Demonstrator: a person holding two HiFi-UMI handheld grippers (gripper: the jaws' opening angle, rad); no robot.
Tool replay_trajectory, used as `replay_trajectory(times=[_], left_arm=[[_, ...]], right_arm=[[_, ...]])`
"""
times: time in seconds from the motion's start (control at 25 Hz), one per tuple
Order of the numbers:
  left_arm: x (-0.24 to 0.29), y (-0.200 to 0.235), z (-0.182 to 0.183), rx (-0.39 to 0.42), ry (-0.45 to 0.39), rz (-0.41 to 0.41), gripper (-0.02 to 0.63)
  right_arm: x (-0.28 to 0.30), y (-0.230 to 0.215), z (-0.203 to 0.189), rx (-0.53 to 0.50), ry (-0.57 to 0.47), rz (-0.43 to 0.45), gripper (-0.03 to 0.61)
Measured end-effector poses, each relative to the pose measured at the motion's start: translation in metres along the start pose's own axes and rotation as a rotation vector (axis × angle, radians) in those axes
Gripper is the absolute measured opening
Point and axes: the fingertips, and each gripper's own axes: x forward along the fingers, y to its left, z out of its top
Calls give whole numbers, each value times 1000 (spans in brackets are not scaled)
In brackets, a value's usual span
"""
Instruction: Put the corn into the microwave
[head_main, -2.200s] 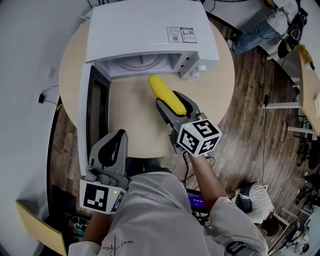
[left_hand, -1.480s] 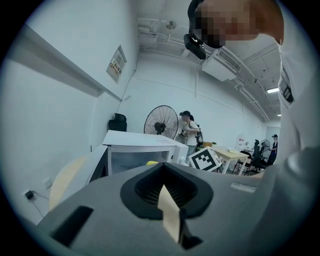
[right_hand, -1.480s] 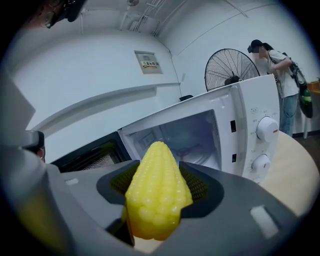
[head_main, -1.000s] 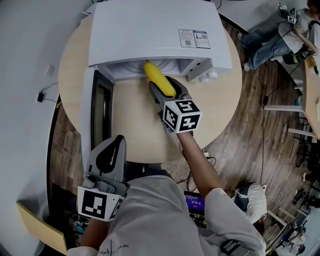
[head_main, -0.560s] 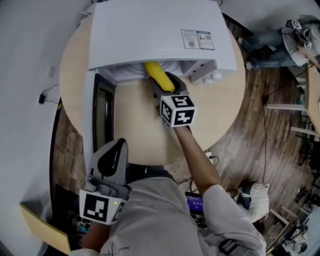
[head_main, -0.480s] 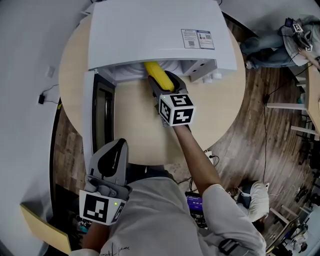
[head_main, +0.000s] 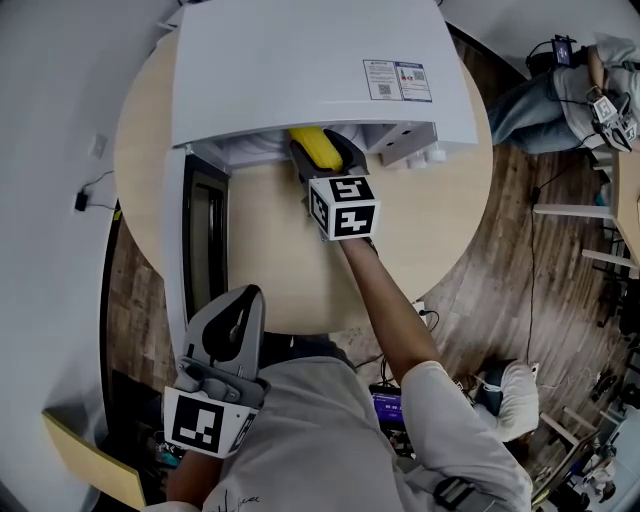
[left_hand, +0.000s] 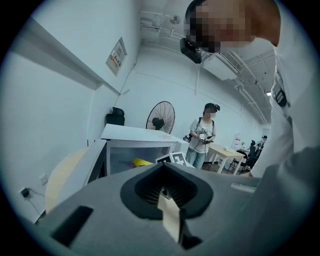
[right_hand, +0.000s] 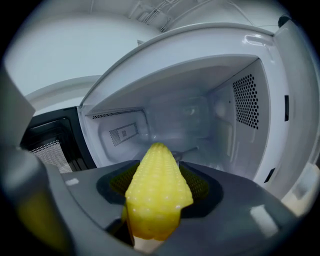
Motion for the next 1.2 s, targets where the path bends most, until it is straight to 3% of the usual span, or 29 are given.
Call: replay_trajectory(times=[1.2], left_arm=[[1,-3,2,-22,-4,-23,-9]], right_arm=[[66,-10,3,-140,55,-71,262]])
